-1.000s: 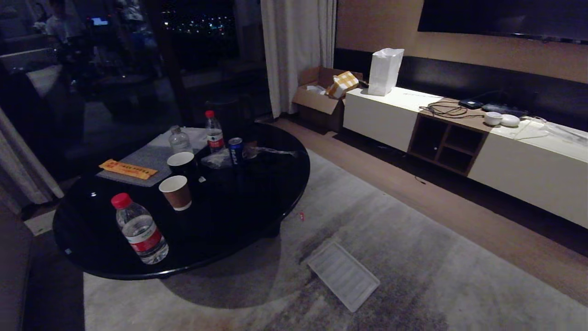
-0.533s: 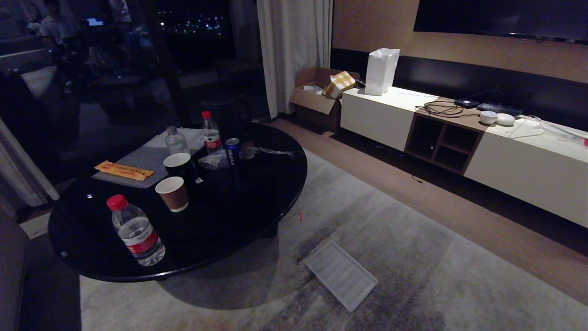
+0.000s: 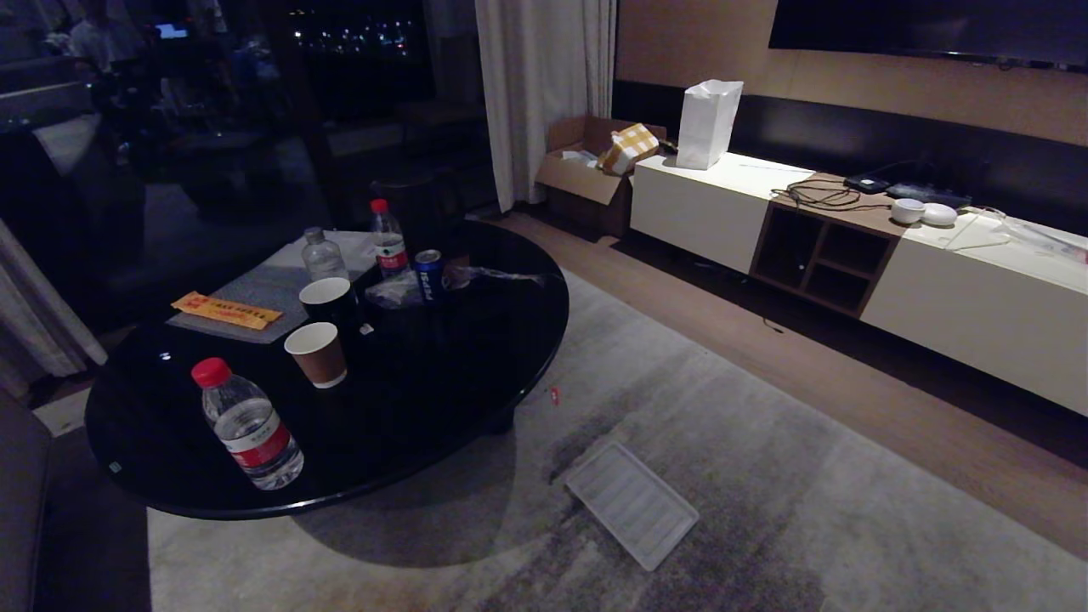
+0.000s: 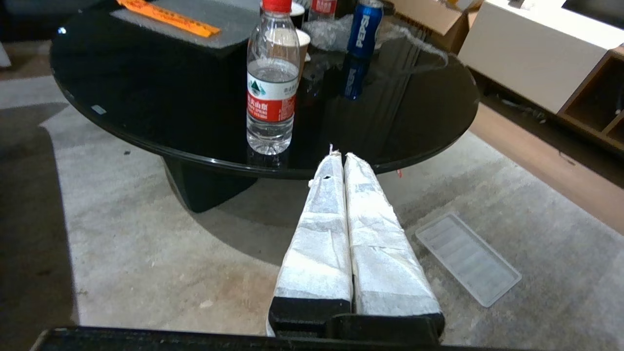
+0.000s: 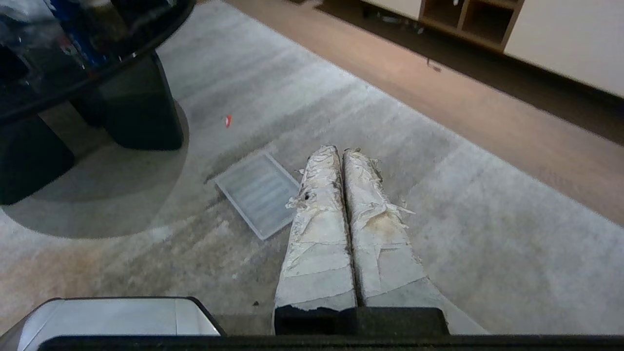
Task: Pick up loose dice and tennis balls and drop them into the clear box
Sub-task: Close the lid
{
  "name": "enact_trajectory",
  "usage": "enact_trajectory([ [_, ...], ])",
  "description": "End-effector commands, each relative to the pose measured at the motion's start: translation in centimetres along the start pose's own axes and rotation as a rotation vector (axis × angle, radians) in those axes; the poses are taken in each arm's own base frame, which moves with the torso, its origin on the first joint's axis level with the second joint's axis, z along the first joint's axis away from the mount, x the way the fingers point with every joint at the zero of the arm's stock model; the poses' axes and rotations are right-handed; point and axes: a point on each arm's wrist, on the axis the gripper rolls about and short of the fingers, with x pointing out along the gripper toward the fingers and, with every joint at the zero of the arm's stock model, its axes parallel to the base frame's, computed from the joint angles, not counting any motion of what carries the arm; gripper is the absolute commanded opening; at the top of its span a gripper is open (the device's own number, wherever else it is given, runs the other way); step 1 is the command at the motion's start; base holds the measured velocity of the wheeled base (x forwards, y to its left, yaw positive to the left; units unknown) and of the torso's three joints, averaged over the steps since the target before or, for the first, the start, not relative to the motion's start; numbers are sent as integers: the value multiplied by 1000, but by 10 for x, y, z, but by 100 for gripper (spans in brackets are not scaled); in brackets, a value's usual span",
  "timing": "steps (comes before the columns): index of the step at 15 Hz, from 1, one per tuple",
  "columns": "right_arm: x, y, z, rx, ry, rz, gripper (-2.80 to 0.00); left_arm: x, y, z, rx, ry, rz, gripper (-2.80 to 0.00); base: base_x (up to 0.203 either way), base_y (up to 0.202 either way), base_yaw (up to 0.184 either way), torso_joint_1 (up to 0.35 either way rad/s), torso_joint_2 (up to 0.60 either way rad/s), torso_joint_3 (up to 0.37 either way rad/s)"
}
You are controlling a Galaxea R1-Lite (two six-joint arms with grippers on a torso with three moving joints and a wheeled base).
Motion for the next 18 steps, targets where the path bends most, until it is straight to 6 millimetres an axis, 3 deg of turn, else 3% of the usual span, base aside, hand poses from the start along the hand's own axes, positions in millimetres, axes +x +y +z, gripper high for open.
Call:
enact_trajectory([
  [1, 0, 0, 0, 0, 2, 0, -280, 0, 0, 0, -2, 2, 1, -280, 0, 0, 0, 6, 6, -178],
  [18, 0, 0, 0, 2, 2, 0, -280, 0, 0, 0, -2, 1, 1, -280, 0, 0, 0, 3, 3, -195],
])
